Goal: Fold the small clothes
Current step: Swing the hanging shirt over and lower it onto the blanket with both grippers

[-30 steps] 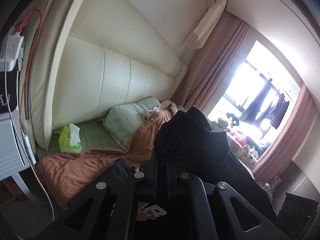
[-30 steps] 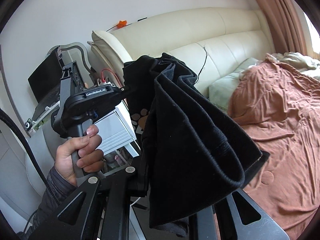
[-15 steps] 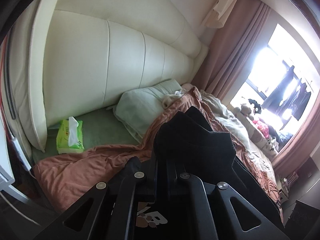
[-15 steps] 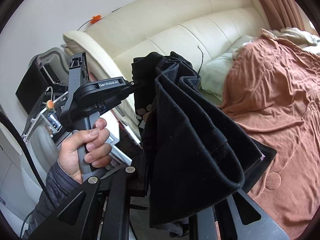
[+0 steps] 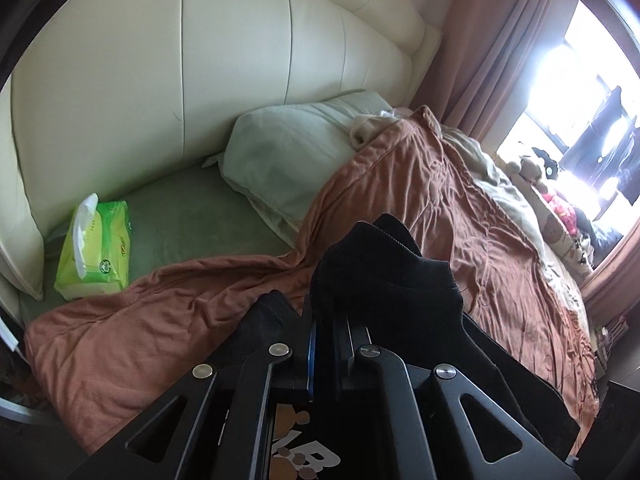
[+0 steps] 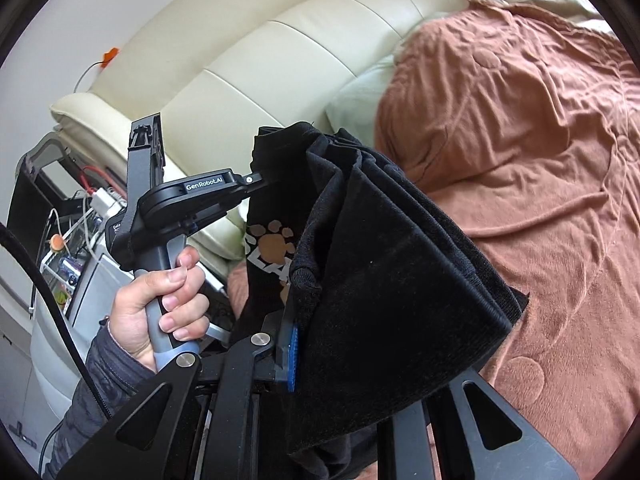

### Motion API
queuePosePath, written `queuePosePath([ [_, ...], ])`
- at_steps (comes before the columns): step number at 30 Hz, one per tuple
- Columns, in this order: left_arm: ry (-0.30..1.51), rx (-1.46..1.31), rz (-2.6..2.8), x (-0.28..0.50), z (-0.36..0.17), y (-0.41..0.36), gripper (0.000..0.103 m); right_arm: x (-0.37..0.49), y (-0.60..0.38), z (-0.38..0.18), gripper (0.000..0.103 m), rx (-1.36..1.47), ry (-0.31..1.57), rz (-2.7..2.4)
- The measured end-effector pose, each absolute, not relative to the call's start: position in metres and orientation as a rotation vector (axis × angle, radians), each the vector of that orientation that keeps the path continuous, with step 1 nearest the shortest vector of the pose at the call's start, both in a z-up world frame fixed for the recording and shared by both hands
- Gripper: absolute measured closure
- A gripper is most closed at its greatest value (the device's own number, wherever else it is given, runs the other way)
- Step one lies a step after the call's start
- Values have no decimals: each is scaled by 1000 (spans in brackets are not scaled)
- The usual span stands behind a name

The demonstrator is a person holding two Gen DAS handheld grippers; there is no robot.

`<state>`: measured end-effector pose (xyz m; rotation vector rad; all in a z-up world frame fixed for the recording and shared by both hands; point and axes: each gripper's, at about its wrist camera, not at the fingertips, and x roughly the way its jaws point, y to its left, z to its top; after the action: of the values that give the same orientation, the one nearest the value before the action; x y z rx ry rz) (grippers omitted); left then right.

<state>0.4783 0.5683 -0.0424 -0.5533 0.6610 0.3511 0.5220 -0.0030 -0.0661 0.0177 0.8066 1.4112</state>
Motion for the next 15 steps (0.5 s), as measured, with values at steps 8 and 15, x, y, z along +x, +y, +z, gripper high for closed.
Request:
queuePosePath([
  [8,757,-543,379,520,-100,571,97,578,27,-116,91,41,893,1385],
  [15,868,-516,419,546,-137,569,95,614,41,-163,85,48,1029,1327],
])
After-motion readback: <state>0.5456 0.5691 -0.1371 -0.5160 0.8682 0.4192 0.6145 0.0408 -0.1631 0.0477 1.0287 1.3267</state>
